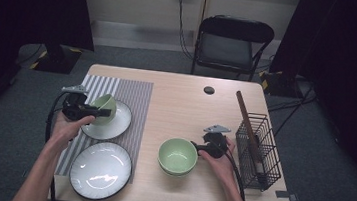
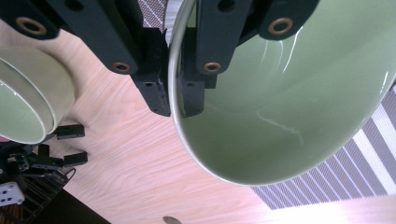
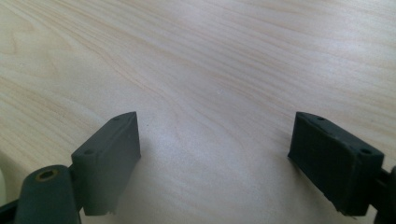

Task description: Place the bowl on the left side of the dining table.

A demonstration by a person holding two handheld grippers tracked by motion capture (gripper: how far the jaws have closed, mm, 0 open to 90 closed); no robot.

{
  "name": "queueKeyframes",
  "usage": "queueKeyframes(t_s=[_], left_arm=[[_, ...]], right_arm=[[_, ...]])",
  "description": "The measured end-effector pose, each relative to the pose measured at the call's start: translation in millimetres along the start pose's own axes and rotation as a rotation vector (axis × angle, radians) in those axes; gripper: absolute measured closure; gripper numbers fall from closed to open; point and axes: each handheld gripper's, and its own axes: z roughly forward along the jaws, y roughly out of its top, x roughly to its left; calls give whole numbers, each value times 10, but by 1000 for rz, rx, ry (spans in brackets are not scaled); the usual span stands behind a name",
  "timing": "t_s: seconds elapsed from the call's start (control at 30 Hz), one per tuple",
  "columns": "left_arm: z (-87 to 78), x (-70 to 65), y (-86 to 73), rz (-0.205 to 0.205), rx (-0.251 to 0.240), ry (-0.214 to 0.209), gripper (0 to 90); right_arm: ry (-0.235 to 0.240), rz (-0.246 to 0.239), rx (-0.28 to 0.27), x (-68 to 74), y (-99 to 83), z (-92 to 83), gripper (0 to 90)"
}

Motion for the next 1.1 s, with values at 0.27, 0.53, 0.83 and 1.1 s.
queueKeyframes(t_s=[0.27, 0.53, 0.83, 1.1], left_arm=[[66, 77, -62, -4, 26, 42, 830], [107, 98, -93, -10, 17, 43, 831], [225, 38, -124, 24, 36, 48, 829], [290, 23, -195, 34, 41, 36, 810]], right_arm=[[2, -1, 0, -1, 0, 0, 158], [0, 0, 0, 0, 0, 0, 158], [1, 0, -1, 0, 0, 1, 158], [1, 0, -1, 0, 0, 1, 158]])
